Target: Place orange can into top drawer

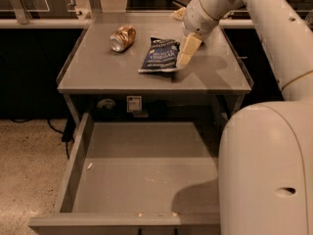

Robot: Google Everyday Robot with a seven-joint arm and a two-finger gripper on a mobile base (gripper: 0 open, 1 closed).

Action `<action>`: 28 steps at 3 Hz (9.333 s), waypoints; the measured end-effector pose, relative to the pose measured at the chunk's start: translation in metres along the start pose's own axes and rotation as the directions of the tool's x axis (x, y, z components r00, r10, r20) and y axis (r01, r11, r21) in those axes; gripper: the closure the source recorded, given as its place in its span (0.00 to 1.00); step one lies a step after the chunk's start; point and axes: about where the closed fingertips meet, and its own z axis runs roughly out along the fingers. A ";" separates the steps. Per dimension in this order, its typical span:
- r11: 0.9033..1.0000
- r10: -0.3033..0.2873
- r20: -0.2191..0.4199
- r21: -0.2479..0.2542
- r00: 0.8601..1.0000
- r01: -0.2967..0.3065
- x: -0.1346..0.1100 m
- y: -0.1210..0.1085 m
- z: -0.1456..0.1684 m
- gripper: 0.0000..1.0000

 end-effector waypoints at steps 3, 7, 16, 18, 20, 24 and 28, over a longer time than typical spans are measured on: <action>0.952 -0.303 0.160 0.088 0.940 0.292 -0.039 -0.047 0.039 0.00; 0.928 -0.372 0.263 0.096 0.890 0.359 -0.067 -0.048 0.093 0.00; 0.823 -0.564 0.219 0.224 0.796 0.521 -0.090 -0.077 0.134 0.00; 0.811 -0.582 0.234 0.244 0.779 0.532 -0.107 -0.080 0.145 0.00; 0.717 -0.693 0.185 0.282 0.697 0.637 -0.134 -0.085 0.122 0.00; 0.547 -0.818 0.031 0.353 0.575 0.759 -0.118 -0.111 0.135 0.00; 0.473 -0.862 0.024 0.398 0.506 0.786 -0.138 -0.117 0.173 0.00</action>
Offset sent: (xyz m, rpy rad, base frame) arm 0.1266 0.0326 0.0343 0.1178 -0.1881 0.3200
